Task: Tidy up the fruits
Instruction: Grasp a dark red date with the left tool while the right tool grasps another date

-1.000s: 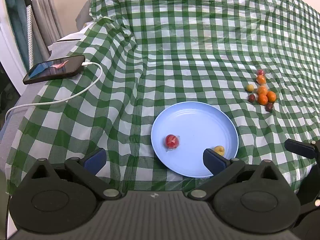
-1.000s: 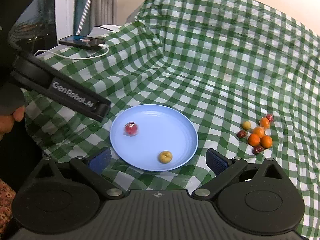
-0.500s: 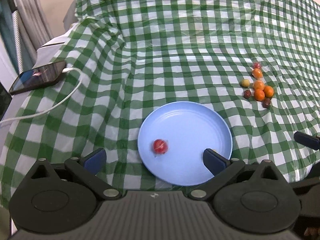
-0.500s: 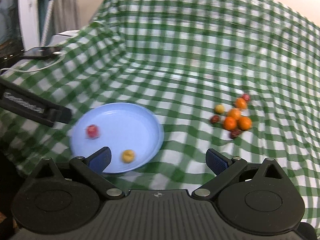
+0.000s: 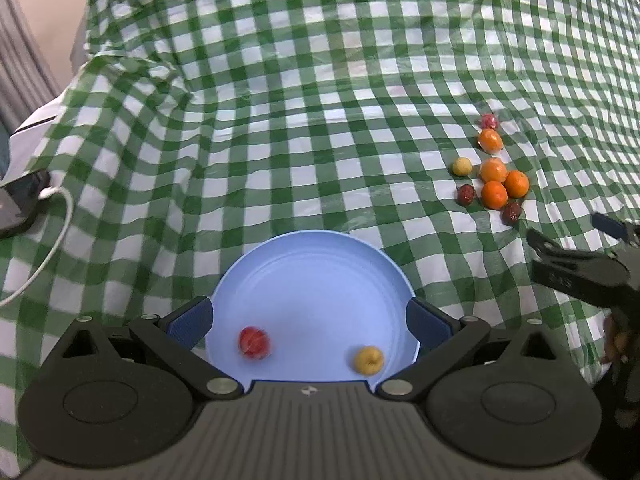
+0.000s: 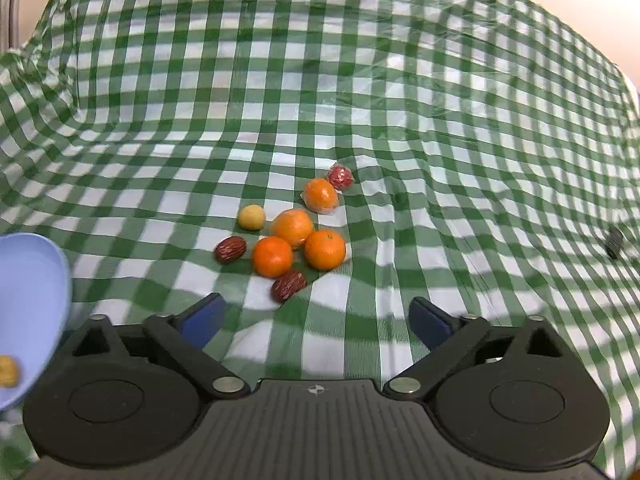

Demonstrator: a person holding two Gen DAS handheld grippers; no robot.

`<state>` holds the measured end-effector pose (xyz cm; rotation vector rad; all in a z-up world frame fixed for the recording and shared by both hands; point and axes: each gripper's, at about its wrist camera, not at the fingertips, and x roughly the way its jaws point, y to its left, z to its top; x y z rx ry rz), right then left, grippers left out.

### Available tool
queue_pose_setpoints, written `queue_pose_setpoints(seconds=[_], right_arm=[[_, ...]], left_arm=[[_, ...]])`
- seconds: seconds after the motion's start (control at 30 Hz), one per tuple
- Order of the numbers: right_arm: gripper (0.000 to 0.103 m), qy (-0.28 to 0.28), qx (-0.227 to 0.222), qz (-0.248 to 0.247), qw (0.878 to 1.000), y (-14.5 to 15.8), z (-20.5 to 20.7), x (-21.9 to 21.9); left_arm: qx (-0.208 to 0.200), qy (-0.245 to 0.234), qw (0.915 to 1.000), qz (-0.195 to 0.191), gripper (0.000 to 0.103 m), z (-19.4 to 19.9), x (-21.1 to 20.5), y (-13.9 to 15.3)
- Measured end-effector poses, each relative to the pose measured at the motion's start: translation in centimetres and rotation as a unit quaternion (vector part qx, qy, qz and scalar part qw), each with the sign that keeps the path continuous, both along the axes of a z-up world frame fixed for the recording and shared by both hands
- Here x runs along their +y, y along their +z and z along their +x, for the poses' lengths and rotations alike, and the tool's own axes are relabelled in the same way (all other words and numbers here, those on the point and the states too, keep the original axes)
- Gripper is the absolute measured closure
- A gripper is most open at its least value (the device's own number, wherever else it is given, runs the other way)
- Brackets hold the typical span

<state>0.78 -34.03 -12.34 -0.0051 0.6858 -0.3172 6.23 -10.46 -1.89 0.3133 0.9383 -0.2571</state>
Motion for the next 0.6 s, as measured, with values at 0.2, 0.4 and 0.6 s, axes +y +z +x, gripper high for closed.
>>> queue_pose_setpoints(seconds=[0.2,0.4,0.6], right_arm=[[0.048,0.083,0.008,-0.003,0.997,-3.0,4.3,-1.0],[0.072,0.115,0.016,0.02,0.993,-4.7,5.2,-2.6],[0.072,0.032,-0.017,0.018,0.999,-3.5,3.8,-5.2]], left_arm=[[0.003,-0.012,0.9998,0.016,0.0,1.7,-2.9,-1.0],[0.008,-0.029,0.9993,0.021,0.0,3.3,-5.6,-2.2],[0.005,-0.056,0.9984,-0.012,0.0,6.4,-9.9,-3.7]])
